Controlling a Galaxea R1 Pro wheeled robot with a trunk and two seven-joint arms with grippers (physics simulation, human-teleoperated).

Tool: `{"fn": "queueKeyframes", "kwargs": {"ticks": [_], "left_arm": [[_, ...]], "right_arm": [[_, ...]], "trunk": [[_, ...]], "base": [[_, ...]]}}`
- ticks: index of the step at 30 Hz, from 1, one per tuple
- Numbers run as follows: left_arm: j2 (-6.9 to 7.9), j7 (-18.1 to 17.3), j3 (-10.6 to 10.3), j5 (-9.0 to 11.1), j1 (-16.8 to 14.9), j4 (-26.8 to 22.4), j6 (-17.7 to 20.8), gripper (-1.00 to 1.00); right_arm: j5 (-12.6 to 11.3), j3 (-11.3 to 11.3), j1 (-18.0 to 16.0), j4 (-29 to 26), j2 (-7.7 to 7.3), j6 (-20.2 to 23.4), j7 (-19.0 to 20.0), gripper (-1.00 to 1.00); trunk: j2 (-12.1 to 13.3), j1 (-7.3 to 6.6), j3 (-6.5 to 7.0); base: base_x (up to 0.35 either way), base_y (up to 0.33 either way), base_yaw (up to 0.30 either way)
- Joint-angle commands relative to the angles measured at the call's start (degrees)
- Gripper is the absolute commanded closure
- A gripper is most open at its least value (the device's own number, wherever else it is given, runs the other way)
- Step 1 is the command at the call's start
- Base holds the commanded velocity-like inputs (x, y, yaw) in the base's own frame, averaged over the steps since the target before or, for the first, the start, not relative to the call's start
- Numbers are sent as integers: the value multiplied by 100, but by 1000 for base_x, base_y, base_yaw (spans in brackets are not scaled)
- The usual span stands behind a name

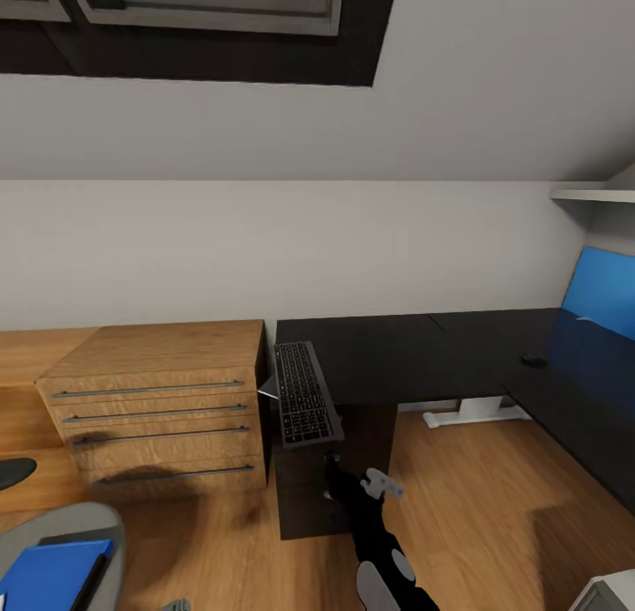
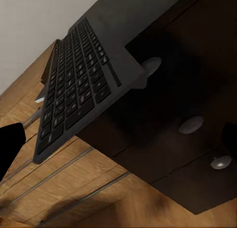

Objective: In the bedroom, organize the workspace by keeping the computer under the desk, ensuring the monitor is on the desk, placing the keyboard on the desk next to the monitor, placing the mouse on the desk next to the keyboard, moving the folder from the swivel chair onto the desk next to the mouse, stacking the notebook on top of the folder with the pen on top of the notebook, and positioning the swivel chair next to the desk.

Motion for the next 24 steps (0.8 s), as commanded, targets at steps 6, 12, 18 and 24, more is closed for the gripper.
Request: {"fn": "queueKeyframes", "kwargs": {"ticks": [6,12,18,24], "left_arm": [[4,-28,96,59,-1,-12,32,-100],[9,-26,129,58,-1,-13,36,-100],[12,-24,135,61,-1,-19,40,-100],[13,-24,135,62,-1,-27,40,-100]], "right_arm": [[-276,31,-6,-77,-27,-35,202,-100],[-332,37,-6,-92,-38,-33,305,-100],[-367,44,-6,-86,-40,-33,336,-100],[-991,36,-6,-85,-42,-28,339,-100]], "trunk": [[-3,0,-6],[-3,0,-6],[-3,0,-6],[-3,0,-6]], "base": [[0,0,0],[0,0,0],[0,0,0],[0,0,0]]}}
